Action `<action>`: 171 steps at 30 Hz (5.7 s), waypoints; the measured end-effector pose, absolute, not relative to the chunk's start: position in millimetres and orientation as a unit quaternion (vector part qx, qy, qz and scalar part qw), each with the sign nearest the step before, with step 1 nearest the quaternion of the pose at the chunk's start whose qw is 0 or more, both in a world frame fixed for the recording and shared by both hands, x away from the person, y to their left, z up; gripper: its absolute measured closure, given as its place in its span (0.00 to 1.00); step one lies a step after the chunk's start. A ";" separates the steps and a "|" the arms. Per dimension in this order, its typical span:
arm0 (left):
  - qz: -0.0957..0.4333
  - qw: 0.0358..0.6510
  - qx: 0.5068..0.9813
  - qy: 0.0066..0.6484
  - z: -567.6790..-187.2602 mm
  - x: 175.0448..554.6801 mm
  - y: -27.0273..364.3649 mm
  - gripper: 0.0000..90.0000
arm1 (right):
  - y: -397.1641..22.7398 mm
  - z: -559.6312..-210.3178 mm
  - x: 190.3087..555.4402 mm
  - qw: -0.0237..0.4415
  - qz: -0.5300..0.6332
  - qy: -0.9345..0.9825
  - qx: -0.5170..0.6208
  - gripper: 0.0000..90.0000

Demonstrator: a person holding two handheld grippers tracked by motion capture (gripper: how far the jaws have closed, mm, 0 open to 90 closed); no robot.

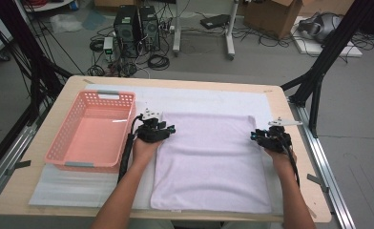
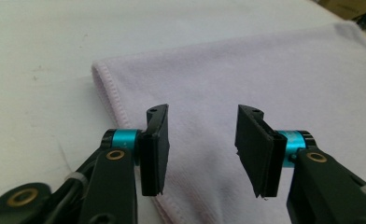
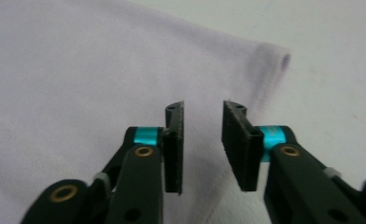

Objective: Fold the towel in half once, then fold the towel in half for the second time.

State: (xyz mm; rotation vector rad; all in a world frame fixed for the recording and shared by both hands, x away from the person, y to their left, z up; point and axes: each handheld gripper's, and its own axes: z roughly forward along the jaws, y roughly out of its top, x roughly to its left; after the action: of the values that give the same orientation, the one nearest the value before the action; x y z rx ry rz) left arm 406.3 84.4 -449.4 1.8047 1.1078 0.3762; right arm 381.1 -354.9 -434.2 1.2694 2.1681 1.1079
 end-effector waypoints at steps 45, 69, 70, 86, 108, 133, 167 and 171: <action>0.159 0.506 0.726 0.437 -442.8 322.1 88.4 0.46 | -372.2 -443.9 267.7 0.192 0.396 0.761 0.476 0.66; 0.083 0.446 0.774 0.441 -452.5 213.7 120.4 0.96 | -381.4 -441.3 183.5 0.129 0.374 0.768 0.504 0.99; 0.081 0.449 0.774 0.439 -452.6 211.3 121.1 0.96 | -383.4 -441.5 181.5 0.126 0.376 0.768 0.504 0.99; 0.144 0.593 0.717 0.336 -435.4 248.2 118.4 0.42 | -373.7 -419.0 201.6 0.261 0.443 0.732 0.448 0.38; 0.136 0.580 0.721 0.354 -437.6 265.0 118.5 0.23 | -371.9 -422.6 225.1 0.266 0.435 0.733 0.450 0.23; 0.145 0.532 0.746 0.374 -411.8 374.3 101.5 0.25 | -373.4 -417.7 323.0 0.183 0.417 0.766 0.453 0.28; 0.207 0.396 0.750 0.488 -451.7 420.0 76.8 0.63 | -358.0 -443.0 427.8 0.173 0.350 0.768 0.508 0.77; 0.188 0.409 0.759 0.470 -451.6 418.6 73.7 0.94 | -359.4 -444.0 427.8 0.143 0.370 0.758 0.519 0.94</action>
State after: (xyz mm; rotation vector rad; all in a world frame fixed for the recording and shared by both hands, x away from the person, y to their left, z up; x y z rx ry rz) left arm 418.6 73.7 -451.6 1.9118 1.1850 0.4725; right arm 427.8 -359.4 -444.0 1.4960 2.1852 1.0665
